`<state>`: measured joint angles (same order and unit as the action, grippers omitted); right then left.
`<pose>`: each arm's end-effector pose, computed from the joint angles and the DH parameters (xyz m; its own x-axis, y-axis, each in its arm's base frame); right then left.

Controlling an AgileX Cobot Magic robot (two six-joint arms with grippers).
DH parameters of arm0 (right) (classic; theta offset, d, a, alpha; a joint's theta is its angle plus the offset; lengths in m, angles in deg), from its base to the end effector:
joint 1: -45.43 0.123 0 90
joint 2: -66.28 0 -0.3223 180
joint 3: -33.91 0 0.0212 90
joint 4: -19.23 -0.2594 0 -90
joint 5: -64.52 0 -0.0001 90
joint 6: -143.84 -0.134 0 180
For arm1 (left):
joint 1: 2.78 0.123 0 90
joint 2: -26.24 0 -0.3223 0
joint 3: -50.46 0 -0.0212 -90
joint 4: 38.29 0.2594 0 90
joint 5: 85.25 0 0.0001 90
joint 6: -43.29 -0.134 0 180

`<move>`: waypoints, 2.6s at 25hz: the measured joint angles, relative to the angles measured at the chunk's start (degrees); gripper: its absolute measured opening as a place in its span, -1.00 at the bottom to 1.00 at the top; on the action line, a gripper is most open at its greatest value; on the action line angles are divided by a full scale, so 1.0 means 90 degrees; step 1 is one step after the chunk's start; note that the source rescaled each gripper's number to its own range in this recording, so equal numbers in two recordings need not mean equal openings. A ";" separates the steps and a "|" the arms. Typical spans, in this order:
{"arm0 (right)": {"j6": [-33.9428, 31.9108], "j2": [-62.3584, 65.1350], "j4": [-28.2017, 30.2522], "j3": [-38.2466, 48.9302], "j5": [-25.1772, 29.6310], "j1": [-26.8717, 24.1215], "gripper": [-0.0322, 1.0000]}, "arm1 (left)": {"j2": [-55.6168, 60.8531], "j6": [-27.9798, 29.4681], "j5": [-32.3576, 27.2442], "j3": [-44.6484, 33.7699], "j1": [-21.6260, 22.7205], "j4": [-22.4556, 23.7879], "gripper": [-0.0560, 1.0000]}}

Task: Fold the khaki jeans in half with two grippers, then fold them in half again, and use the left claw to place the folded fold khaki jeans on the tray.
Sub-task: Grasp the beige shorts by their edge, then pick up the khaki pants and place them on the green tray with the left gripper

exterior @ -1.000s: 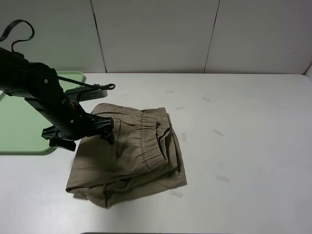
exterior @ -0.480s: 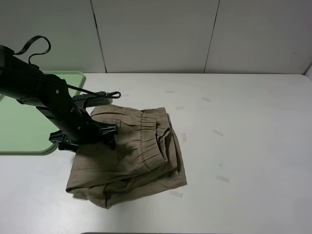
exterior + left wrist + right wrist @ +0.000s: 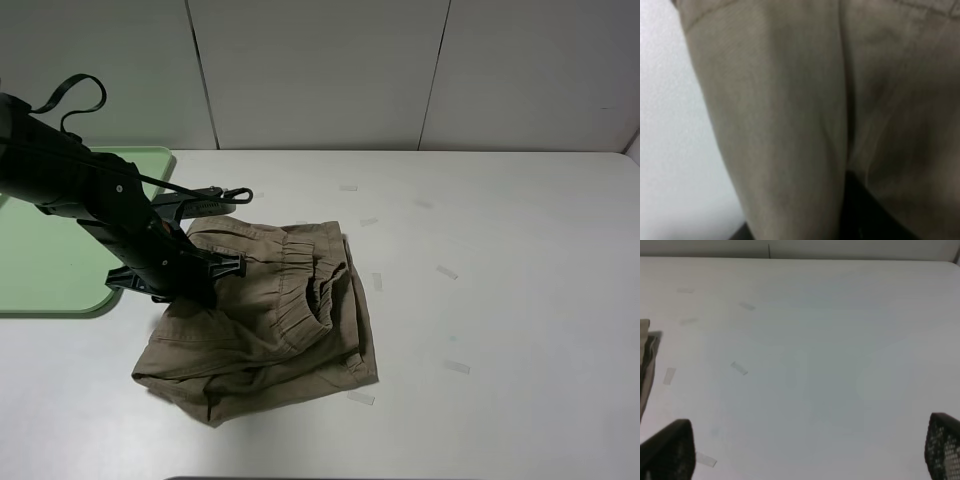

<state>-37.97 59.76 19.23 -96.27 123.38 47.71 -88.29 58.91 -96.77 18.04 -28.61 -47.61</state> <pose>0.0051 0.0002 0.2639 -0.4265 0.0146 -0.9044 -0.0263 0.9992 0.0286 0.3063 -0.1531 0.0859 -0.9464 -0.0069 -0.3229 0.0550 0.9818 -0.1820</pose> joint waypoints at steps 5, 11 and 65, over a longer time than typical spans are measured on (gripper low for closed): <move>0.0000 0.0000 0.0000 0.0000 0.0000 0.0000 1.00 | 0.0006 -0.0013 -0.0086 0.0013 0.0000 0.0035 -0.54; 0.0000 0.0000 0.0000 0.0000 0.0000 0.0000 1.00 | 0.0000 -0.0056 -0.1156 0.0516 0.0000 0.0213 -0.56; 0.0000 0.0000 0.0000 0.0000 0.0000 0.0000 1.00 | 0.0416 -0.2389 -0.2284 0.2323 0.3651 0.2041 -0.58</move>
<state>-37.97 59.76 19.23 -96.27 123.38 47.71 -84.54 37.41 -117.33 38.94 4.25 -29.24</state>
